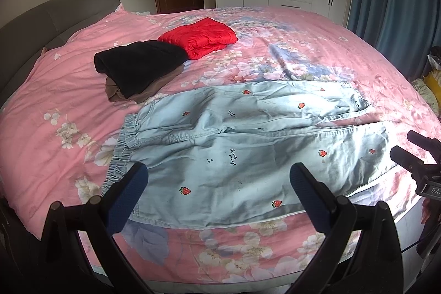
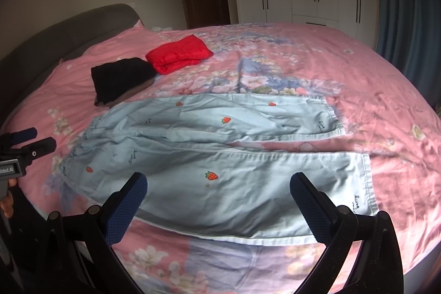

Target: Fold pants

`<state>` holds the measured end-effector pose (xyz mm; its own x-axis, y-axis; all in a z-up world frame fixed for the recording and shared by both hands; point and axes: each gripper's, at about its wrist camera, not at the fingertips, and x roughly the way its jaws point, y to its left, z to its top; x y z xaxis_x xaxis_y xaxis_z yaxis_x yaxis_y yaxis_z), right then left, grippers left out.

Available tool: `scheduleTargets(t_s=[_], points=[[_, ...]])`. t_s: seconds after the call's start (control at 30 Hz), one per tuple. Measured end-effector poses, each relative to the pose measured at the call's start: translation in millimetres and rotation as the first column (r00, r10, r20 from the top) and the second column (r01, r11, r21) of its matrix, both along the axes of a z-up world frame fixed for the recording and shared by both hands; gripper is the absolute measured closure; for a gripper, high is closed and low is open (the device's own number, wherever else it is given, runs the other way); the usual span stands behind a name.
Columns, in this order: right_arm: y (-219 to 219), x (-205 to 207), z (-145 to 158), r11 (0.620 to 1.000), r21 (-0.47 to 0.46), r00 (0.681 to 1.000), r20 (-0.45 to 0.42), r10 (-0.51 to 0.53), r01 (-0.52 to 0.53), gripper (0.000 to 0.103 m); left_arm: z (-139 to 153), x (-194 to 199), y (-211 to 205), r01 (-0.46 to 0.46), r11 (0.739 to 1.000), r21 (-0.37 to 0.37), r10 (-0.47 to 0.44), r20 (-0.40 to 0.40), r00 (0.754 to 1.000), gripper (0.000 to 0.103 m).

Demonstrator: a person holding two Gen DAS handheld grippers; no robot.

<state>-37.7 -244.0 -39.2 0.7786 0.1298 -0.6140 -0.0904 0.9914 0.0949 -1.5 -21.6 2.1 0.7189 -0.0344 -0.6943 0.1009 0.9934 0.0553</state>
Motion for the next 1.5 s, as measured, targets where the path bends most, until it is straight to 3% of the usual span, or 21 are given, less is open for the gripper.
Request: scheduleTargets(t_s=[1.5], points=[[2.5, -1.2, 0.9, 1.000, -0.008, 1.000, 0.000, 0.005, -0.005, 0.001, 1.5, -0.9, 2.2, 0.001, 1.000, -0.002, -0.001, 0.000, 1.000, 0.000]])
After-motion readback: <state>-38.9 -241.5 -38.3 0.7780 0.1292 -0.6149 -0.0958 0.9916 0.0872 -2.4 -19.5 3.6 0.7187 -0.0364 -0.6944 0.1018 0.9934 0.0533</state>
